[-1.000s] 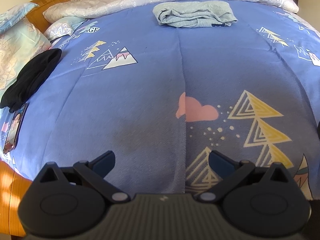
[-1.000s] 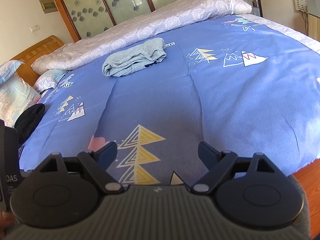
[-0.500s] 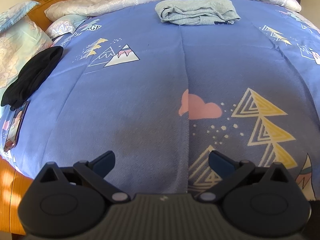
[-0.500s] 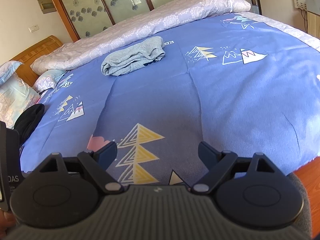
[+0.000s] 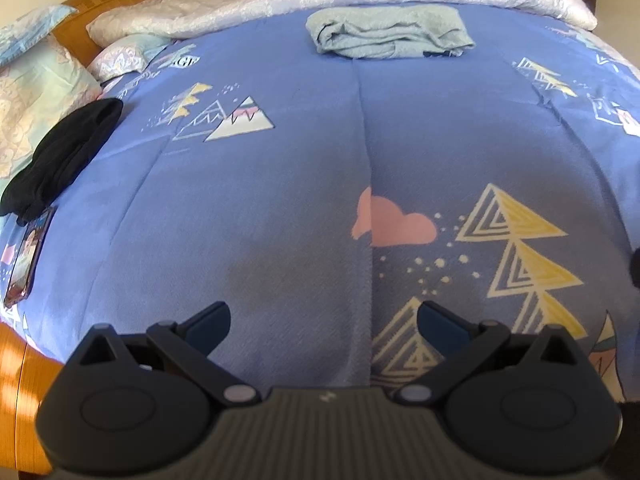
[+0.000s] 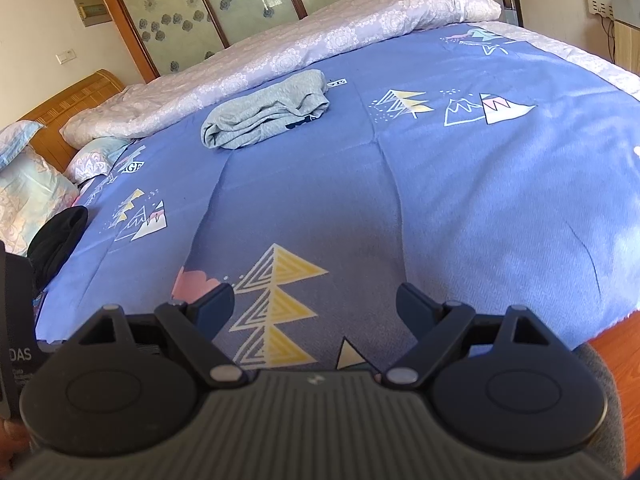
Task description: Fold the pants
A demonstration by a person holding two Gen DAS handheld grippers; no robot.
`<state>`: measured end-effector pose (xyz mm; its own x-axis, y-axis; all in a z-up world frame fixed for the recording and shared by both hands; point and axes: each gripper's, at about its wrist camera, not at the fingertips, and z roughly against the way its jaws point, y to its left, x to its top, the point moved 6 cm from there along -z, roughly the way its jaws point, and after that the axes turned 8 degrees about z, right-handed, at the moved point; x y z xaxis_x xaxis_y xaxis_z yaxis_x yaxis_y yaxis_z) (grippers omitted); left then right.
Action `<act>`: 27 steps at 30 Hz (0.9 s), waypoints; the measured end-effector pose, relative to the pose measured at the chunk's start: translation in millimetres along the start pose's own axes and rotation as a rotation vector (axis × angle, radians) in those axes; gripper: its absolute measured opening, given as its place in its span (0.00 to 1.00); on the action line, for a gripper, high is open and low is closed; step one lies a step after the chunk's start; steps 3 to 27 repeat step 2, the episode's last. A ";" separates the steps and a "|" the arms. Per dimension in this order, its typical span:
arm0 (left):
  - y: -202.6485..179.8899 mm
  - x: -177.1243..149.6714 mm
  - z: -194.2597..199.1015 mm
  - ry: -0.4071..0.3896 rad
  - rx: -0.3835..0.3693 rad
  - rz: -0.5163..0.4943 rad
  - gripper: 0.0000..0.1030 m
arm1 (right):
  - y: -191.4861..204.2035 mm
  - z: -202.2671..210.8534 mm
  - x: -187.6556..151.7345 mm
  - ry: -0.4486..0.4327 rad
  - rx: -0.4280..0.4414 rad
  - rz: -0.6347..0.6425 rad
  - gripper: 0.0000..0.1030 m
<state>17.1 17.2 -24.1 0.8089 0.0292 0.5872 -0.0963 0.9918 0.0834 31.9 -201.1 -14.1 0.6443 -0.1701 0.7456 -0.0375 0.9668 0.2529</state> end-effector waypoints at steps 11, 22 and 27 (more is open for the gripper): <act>-1.8 1.1 2.7 -0.007 -0.018 -0.001 1.00 | 0.0 -0.1 -0.3 0.000 0.001 0.001 0.87; -1.8 1.1 2.7 -0.007 -0.018 -0.001 1.00 | 0.0 -0.1 -0.3 0.000 0.001 0.001 0.87; -1.8 1.1 2.7 -0.007 -0.018 -0.001 1.00 | 0.0 -0.1 -0.3 0.000 0.001 0.001 0.87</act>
